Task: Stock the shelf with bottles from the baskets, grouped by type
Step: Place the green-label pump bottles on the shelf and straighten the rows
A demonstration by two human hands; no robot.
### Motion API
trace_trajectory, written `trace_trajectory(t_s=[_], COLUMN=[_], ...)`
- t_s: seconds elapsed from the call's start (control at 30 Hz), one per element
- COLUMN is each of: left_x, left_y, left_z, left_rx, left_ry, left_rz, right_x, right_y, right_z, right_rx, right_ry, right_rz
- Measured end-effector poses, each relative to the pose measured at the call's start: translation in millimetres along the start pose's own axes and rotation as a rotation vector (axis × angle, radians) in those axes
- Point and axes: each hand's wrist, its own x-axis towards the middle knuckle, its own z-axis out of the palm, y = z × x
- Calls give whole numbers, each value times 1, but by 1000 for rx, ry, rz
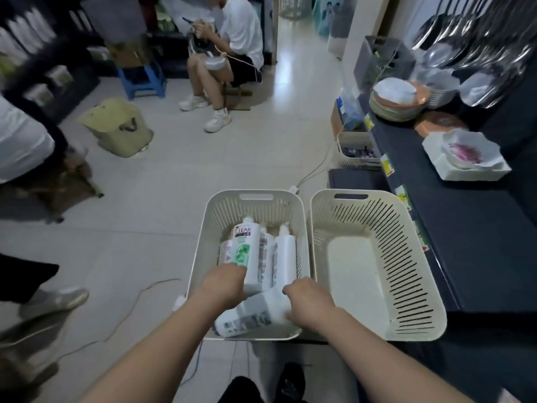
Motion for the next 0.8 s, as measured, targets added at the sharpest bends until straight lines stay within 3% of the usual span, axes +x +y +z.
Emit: trace_trajectory(t_s=[0.23, 0.43, 0.63, 0.8], left_x=[17, 33, 45, 49], left_y=[-7, -14, -20, -27], left_z=[34, 49, 54, 58], left_rx=[-78, -139, -302, -506], left_ry=[-148, -224, -312, -342], left_rz=[-11, -7, 72, 102], right_x=[36, 59, 76, 87], right_y=[-5, -8, -3, -31], right_z=[23, 30, 16, -22], right_rx=[-274, -351, -31, 142], right_ry=[-129, -208, -229, -101], right_rz=[-79, -44, -35, -37])
